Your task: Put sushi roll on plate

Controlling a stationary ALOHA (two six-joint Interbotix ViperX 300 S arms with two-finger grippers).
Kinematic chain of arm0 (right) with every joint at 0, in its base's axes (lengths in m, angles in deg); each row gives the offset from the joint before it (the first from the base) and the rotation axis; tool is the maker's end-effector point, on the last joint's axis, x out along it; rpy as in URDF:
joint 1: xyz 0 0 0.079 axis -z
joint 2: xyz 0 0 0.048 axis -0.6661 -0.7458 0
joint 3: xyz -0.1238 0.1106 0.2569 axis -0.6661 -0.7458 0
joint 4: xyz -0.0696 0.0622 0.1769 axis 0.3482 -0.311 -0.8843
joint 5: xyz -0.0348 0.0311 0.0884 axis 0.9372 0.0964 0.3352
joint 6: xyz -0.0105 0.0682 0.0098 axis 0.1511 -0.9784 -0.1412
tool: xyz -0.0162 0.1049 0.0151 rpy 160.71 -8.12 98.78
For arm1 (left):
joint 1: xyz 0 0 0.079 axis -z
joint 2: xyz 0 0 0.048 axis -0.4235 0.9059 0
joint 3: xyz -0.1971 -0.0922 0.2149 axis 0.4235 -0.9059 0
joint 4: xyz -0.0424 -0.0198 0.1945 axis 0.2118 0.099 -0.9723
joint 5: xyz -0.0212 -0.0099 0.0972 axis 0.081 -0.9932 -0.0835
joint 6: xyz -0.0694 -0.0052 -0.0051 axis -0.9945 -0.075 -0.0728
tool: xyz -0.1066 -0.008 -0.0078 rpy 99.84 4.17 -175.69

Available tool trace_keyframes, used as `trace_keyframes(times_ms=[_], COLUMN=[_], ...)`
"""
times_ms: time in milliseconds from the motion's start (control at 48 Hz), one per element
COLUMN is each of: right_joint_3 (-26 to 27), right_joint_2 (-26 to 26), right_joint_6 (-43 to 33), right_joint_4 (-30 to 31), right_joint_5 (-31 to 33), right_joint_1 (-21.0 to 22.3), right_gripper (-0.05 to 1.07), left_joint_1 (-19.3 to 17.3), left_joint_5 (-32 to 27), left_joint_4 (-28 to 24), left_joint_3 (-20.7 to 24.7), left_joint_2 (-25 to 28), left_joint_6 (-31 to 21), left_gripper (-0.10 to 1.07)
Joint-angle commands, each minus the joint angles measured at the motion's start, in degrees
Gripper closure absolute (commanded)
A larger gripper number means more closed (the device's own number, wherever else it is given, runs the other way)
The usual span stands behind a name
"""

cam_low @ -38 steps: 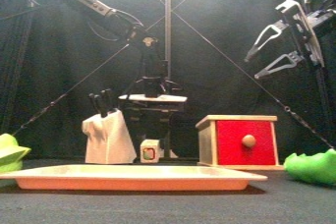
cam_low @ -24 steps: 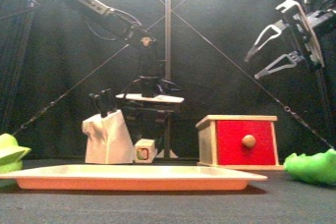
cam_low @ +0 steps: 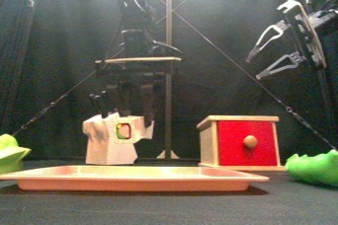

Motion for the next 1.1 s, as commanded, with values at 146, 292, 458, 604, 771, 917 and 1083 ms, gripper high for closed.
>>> trace_keyframes(times_ms=[146,292,458,604,771,917,1083], right_joint_3=[0.88,0.62,0.62,0.53,0.53,0.53,0.53], right_joint_2=[0.09,0.26,0.62,1.05,1.76,1.76,1.76], right_joint_6=[0.09,0.09,0.18,0.35,0.35,0.26,0.26], right_joint_4=[0.53,0.53,0.7,1.76,3.34,3.16,3.08], right_joint_5=[0.09,0.09,0.09,0.09,0.09,0.09,-0.26], right_joint_1=[0.35,0.44,0.44,0.44,0.53,0.7,0.7], right_gripper=[0.15,0.15,0.15,0.15,0.15,0.15,0.15], left_joint_1=[6.06,10.46,14.94,15.64,15.73,15.56,15.56], left_joint_5=[-0.09,-0.18,-0.26,-0.18,0.26,-0.09,0.18], left_joint_4=[1.05,1.49,-2.11,-2.9,-2.9,-2.99,-3.16], left_joint_3=[3.96,5.45,6.24,5.98,6.86,5.98,5.36], left_joint_2=[0.97,2.9,5.45,5.71,6.68,7.03,7.21], left_joint_6=[-6.15,-16.35,-30.41,-34.1,-34.72,-34.19,-34.63], left_gripper=[0.38,0.38,0.38,0.38,0.38,0.38,0.33])
